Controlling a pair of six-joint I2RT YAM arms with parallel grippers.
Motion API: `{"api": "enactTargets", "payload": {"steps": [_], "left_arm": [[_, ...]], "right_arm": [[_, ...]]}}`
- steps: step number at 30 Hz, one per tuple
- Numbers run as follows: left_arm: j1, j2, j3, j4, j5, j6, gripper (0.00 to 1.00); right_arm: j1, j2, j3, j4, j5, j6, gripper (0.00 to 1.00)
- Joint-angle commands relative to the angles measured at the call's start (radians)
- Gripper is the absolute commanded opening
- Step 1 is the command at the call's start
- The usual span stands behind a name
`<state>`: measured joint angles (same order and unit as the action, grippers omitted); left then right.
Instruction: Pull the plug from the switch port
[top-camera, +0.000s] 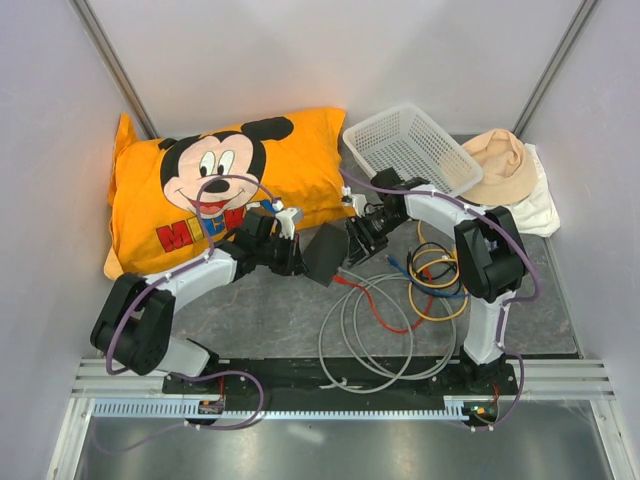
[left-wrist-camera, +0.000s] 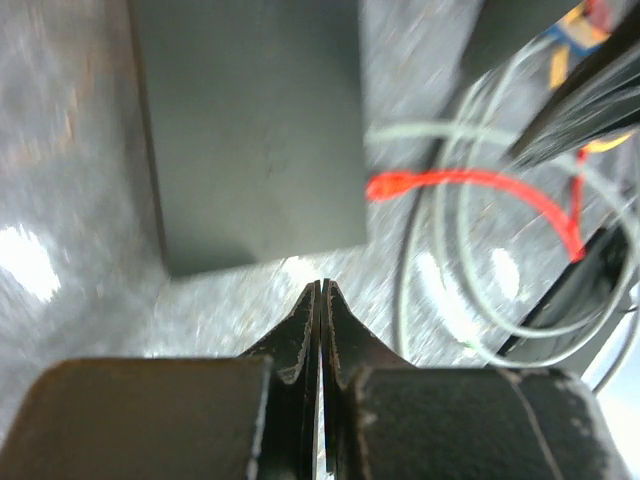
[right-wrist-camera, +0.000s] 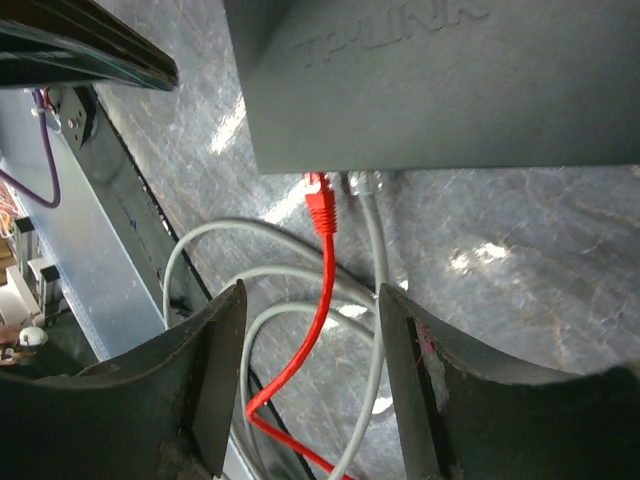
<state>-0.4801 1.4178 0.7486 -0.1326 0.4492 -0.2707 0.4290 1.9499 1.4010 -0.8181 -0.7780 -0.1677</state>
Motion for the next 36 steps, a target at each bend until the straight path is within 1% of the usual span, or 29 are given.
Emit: {"api": "enactTargets", "payload": {"steps": [1,3,6,10,15,20,24,27,36], "left_arm": [[-0.002,0.035,-0.057,0.077,-0.024,-0.035,0.02],[-0.002,0.059,-0.048,0.105,-0.017,-0.025,0.02],[-0.002,0.099,-0.005,0.099,-0.006,0.004,0.02],[-0.003,0.115,0.037,0.071,0.025,0.024,0.02],[-0.002,0.127,0.029,0.064,0.002,0.051,0.02],[-0.003,0.124,0.017,0.057,0.011,0.077,0.02],[-0.003,0.142,0.014,0.054,-0.001,0.096,0.02],[-0.003,0.151,0.021,0.053,0.000,0.099,0.02],[-0.005,0.165,0.024,0.053,0.000,0.091,0.02]], "right_arm": [[-0.003,0.049,0.001,0.068,-0.021,0.011,0.62],[-0.003,0.066,0.000,0.083,-0.036,0.011,0.60],[-0.003,0.102,0.009,0.085,-0.044,0.016,0.59],[-0.001,0.138,0.016,0.085,-0.052,0.020,0.59],[-0.001,0.170,0.030,0.094,-0.050,0.039,0.56],[-0.003,0.202,0.046,0.099,-0.066,0.053,0.56],[-0.001,0.219,0.055,0.132,-0.067,0.089,0.53],[-0.003,0.224,0.059,0.152,-0.046,0.122,0.50],[0.002,0.219,0.050,0.174,0.016,0.161,0.49]]}}
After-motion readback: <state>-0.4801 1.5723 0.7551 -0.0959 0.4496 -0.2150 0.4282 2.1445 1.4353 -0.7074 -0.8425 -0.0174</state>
